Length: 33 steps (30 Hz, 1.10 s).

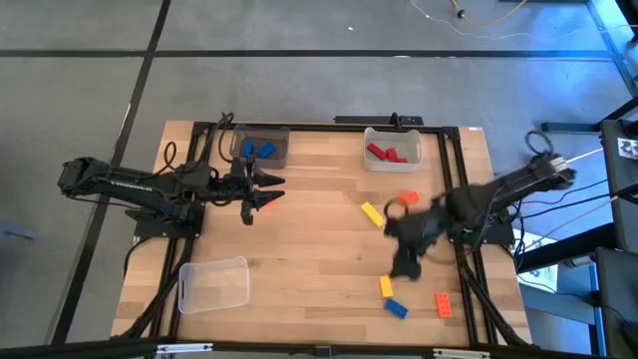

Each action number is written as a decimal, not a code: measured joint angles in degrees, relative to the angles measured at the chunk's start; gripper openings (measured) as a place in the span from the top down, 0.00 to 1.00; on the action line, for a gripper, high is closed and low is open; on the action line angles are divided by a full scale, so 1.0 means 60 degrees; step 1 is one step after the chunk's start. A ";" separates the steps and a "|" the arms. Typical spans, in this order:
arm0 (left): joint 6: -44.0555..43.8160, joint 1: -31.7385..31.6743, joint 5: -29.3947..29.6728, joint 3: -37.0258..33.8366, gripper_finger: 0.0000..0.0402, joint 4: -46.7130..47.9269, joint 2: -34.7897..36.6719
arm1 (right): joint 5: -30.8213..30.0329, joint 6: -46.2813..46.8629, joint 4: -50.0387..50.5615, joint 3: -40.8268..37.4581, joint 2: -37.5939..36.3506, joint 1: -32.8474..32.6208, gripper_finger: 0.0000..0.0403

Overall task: Sort & place blocks by color
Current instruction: Put the blue three stud game piece into the black transparent bin

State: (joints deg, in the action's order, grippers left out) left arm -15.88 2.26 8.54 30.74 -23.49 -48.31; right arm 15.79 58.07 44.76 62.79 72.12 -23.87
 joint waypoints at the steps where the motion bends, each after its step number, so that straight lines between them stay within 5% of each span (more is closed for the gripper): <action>1: 0.0000 0.0000 0.0000 0.0000 0.59 -0.0002 0.0000 | 0.0004 0.0447 0.0221 0.0014 0.0303 -0.0365 0.09; 11: -0.0007 0.0000 0.0000 0.0000 0.59 -0.0006 0.0000 | -0.0089 0.2853 0.0778 0.0081 0.3398 -0.2561 0.09; 21: -0.0007 0.0000 0.0000 0.0004 0.59 -0.0002 0.0000 | -0.0447 0.2517 0.0756 0.1317 0.5697 -0.2792 0.09; 33: -0.0009 0.0000 0.0004 0.0004 0.59 0.0012 0.0000 | -0.0535 0.2808 0.0832 0.1366 0.6647 -0.3120 0.11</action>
State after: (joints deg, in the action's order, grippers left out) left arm -15.93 2.27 8.56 30.76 -23.42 -48.31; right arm 12.58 74.92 49.75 70.98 112.00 -42.59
